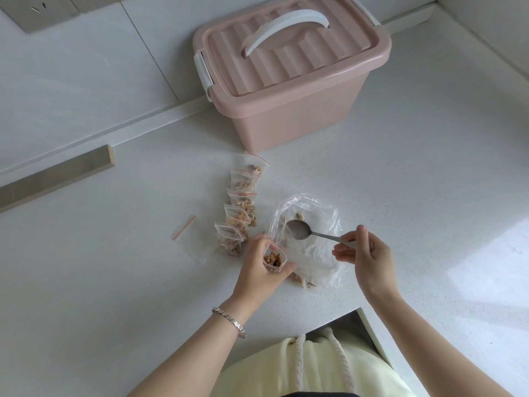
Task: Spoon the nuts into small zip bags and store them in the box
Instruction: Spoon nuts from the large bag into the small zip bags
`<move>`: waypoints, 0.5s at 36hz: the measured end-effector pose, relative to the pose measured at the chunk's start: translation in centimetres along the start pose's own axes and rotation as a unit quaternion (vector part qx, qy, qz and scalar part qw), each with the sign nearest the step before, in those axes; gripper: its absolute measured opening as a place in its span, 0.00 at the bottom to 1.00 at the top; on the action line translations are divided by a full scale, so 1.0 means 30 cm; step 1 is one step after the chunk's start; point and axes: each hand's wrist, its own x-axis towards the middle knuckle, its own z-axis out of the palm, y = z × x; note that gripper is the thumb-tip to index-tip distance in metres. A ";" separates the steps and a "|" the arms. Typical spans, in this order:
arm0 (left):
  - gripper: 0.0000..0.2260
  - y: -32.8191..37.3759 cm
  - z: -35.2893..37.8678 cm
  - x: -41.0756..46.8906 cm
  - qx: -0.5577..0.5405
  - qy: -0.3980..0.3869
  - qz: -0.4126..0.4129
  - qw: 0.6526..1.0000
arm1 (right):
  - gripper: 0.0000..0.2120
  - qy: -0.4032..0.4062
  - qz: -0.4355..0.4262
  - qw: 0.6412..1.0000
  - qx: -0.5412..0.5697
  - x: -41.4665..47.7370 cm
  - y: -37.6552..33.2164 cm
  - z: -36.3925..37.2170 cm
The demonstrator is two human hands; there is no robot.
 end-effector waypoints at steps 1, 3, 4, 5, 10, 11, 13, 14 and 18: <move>0.16 -0.001 -0.001 0.000 0.000 -0.003 -0.003 1.000 | 0.18 -0.012 -0.010 1.000 -0.025 0.002 0.005 0.002; 0.16 -0.003 -0.002 0.001 -0.002 -0.006 -0.009 1.000 | 0.16 -0.038 -0.021 0.998 -0.056 0.002 0.015 0.008; 0.16 -0.002 -0.001 0.000 -0.002 -0.007 -0.011 1.000 | 0.16 -0.048 -0.023 0.997 -0.064 0.000 0.019 0.011; 0.16 -0.001 -0.001 0.001 -0.001 -0.008 -0.013 1.000 | 0.16 -0.057 -0.026 0.995 -0.071 0.000 0.023 0.014; 0.16 0.006 0.005 0.002 0.004 -0.019 -0.021 1.000 | 0.17 -0.085 0.008 0.996 -0.039 0.005 0.033 0.027; 0.16 0.007 0.006 0.003 0.004 -0.023 -0.021 1.000 | 0.18 -0.083 0.025 0.996 -0.019 0.009 0.035 0.026; 0.16 0.008 0.006 0.003 0.005 -0.028 -0.019 0.999 | 0.18 -0.076 0.060 0.995 0.025 0.014 0.039 0.017; 0.16 0.006 0.005 0.002 0.005 -0.026 -0.020 0.999 | 0.18 -0.070 0.079 0.993 0.047 0.015 0.042 0.009; 0.16 0.000 -0.002 -0.003 0.006 -0.004 -0.024 1.000 | 0.20 -0.043 0.134 0.983 0.116 0.013 0.058 -0.036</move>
